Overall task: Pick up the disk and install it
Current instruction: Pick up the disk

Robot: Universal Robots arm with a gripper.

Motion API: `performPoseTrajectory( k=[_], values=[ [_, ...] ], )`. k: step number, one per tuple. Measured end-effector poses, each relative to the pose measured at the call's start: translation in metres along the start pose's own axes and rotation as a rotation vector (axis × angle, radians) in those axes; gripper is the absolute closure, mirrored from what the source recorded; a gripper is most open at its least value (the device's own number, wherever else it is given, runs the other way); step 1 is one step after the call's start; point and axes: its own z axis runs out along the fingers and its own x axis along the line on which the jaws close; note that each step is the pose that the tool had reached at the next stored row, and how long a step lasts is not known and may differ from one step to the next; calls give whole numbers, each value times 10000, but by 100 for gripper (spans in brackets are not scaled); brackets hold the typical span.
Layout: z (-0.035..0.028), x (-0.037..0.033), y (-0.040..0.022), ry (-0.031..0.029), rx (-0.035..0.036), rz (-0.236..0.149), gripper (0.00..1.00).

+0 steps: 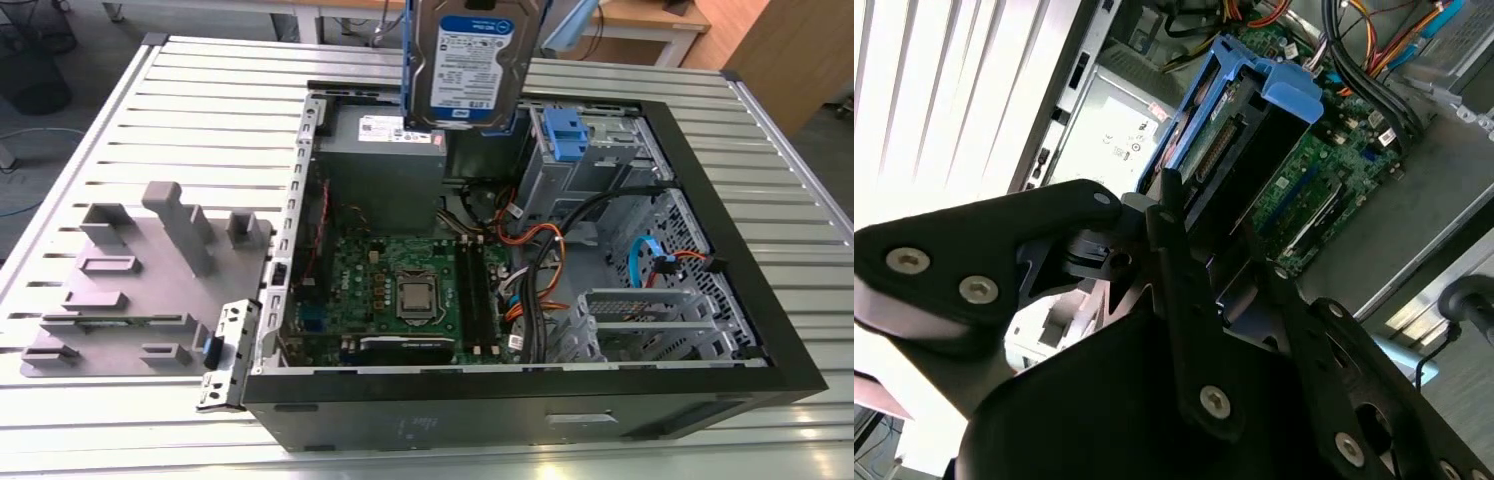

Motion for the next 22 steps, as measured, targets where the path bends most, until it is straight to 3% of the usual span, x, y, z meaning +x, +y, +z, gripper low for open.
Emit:
performPoseTrajectory(
  k=[10,22],
  values=[
    [-2,-4,-280,0,0,0,65],
    [-2,-5,-293,0,0,1,65]
  ],
)
